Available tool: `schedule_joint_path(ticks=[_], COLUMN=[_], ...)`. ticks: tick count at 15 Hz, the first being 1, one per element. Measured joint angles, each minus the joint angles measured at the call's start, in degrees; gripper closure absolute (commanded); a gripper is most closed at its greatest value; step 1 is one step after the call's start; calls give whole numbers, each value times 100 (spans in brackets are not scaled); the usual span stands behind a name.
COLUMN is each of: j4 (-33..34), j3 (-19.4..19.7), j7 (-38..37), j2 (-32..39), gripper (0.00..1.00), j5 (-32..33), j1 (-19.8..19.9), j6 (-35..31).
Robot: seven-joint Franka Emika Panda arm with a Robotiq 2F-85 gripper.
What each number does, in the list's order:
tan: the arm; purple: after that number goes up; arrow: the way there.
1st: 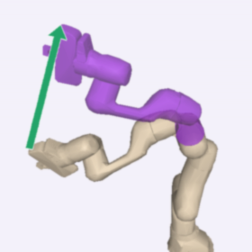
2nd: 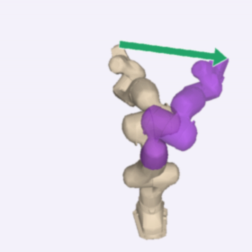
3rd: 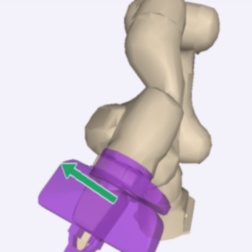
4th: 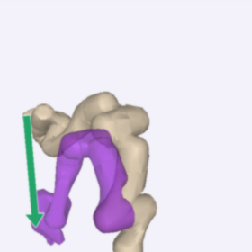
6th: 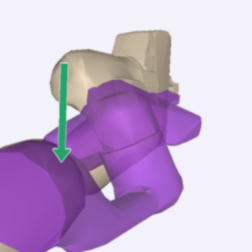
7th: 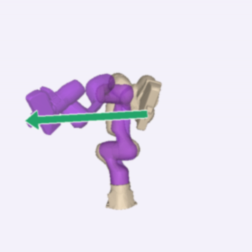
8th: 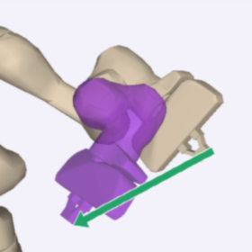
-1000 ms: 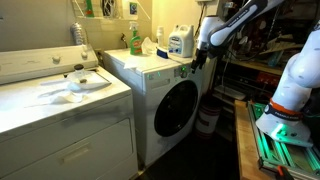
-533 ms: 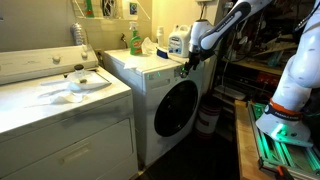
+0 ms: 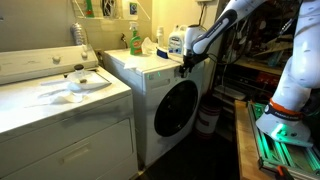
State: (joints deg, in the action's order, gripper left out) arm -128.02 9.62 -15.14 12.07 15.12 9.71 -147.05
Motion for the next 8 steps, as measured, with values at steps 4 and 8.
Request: schedule_joint_path(ticks=[4, 8], j4=[208, 266], j3=[107, 180], j7=[-15, -15], j2=[275, 355], gripper=[54, 69], j5=[0, -12], j1=[-56, -124], j6=[-1, -2])
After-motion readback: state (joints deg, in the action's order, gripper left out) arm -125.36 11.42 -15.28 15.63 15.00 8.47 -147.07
